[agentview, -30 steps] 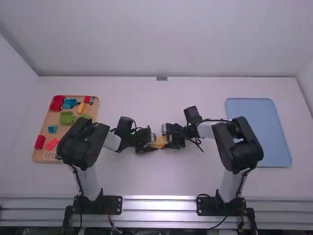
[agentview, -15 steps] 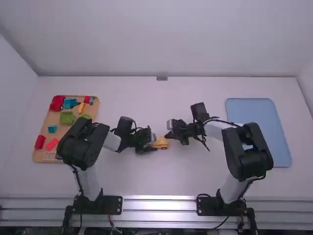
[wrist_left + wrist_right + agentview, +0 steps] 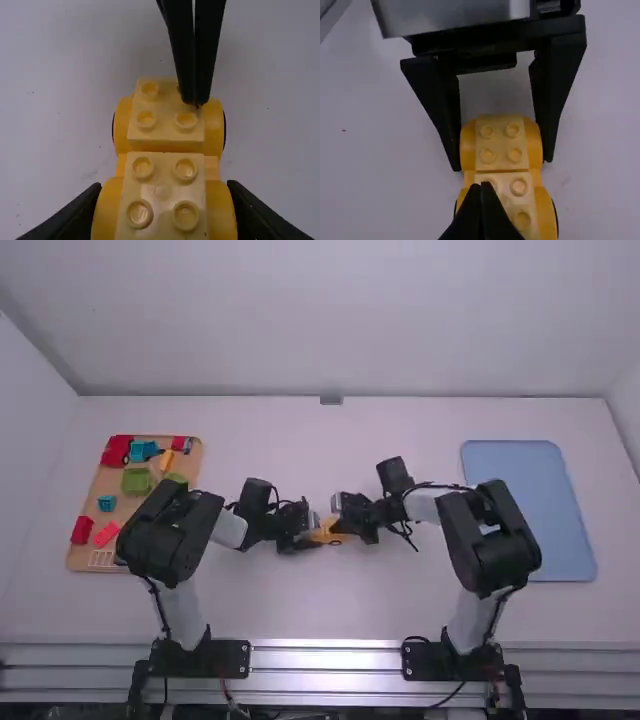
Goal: Assemble lego blocks to make yellow taxi
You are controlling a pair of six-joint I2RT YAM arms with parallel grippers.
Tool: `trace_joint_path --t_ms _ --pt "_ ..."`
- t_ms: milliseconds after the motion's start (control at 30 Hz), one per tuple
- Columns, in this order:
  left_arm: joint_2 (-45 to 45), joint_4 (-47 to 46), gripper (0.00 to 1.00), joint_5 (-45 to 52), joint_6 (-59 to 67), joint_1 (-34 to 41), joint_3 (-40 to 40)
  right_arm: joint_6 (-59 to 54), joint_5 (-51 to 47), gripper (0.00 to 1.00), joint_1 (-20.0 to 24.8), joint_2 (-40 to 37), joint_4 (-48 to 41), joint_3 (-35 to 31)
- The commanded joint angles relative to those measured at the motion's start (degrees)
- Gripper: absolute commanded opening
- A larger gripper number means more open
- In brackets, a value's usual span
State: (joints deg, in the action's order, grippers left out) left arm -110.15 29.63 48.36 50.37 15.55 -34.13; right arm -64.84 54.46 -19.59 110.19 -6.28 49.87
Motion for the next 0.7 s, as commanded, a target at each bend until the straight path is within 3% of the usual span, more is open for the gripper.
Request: trace_joint_path --t_ms 0,500,667 --pt "-0.4 -0.5 0.52 0.2 0.2 0.2 -0.1 3.1 -2.0 0.00 0.0 2.0 1.1 0.3" --pt "-0.4 -0.5 0.51 0.2 0.0 0.2 -0.1 3.8 -1.0 0.00 -0.3 2.0 3.2 1.2" --pt "-0.4 -0.5 0.50 0.2 0.0 0.2 -0.1 7.1 -6.6 0.00 -2.3 2.0 3.3 1.2"
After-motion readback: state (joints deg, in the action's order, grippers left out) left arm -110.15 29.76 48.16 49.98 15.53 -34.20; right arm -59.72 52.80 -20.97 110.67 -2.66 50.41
